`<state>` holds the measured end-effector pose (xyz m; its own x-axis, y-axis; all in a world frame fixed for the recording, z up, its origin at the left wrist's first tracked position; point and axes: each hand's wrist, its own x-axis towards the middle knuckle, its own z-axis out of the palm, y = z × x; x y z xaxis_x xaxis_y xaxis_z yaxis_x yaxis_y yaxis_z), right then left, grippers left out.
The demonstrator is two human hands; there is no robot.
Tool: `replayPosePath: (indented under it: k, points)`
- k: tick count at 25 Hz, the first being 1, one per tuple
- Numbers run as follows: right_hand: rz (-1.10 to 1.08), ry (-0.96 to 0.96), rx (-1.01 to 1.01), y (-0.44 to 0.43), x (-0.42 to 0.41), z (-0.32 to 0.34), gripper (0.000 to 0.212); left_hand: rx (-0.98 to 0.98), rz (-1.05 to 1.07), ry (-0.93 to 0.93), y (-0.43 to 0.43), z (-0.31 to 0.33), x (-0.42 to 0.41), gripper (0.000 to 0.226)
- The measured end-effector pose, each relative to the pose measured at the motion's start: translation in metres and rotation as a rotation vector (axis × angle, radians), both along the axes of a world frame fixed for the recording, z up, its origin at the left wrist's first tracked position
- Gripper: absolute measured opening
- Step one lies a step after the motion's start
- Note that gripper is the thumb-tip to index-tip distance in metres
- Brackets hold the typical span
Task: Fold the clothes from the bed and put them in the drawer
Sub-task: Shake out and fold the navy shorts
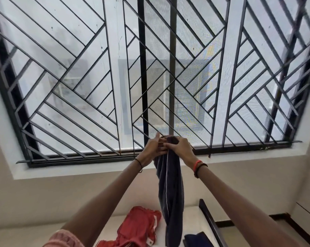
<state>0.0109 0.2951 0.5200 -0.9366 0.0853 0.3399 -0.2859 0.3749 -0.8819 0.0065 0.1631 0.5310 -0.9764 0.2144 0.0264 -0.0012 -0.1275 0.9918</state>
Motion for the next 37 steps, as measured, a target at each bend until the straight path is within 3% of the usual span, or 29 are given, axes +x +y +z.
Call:
replayPosePath:
  k: [4,7,9,10,13,17,21,24,27,32,35,37]
  points:
    - [-0.136,0.015,0.109,0.004,0.004,0.0,0.025,-0.144,-0.099,0.057,-0.003,-0.002,0.006,0.05]
    - [-0.166,-0.028,0.114,0.009,0.004,-0.006,0.016,-0.499,-0.042,0.372,-0.012,-0.007,-0.003,0.038]
    - [-0.103,-0.063,0.055,0.012,0.007,-0.011,0.016,-0.75,0.021,0.587,-0.027,-0.013,-0.013,0.073]
    - [-0.076,-0.078,0.019,0.012,0.009,-0.015,0.02,-0.86,-0.027,0.596,-0.035,-0.015,-0.017,0.09]
    - [0.053,-0.105,-0.066,0.011,0.022,-0.019,0.019,-1.16,-0.282,0.511,-0.045,-0.02,-0.007,0.098]
    - [0.237,-0.163,-0.118,0.014,0.035,-0.021,0.025,-1.02,-0.476,0.309,-0.056,-0.032,-0.009,0.066]
    - [0.263,-0.177,-0.08,0.03,0.04,-0.039,0.02,-1.191,-0.443,0.286,-0.062,-0.025,-0.002,0.031]
    - [0.218,-0.172,-0.021,0.044,0.038,-0.052,0.009,-1.258,-0.447,0.321,-0.058,-0.02,0.0,0.036]
    - [0.166,-0.161,0.101,0.052,0.035,-0.058,0.014,-1.326,-0.46,0.403,-0.045,-0.022,0.003,0.027]
    - [0.268,-0.155,0.448,0.057,0.028,-0.062,0.058,-1.395,-0.493,0.457,-0.03,-0.031,0.006,0.029]
    - [0.211,-0.074,0.739,0.056,0.025,-0.064,0.036,-1.431,-0.578,0.435,-0.031,-0.034,0.003,0.028]
    - [0.273,-0.064,0.779,0.052,0.024,-0.06,0.037,-1.449,-0.631,0.394,-0.038,-0.032,-0.001,0.03]
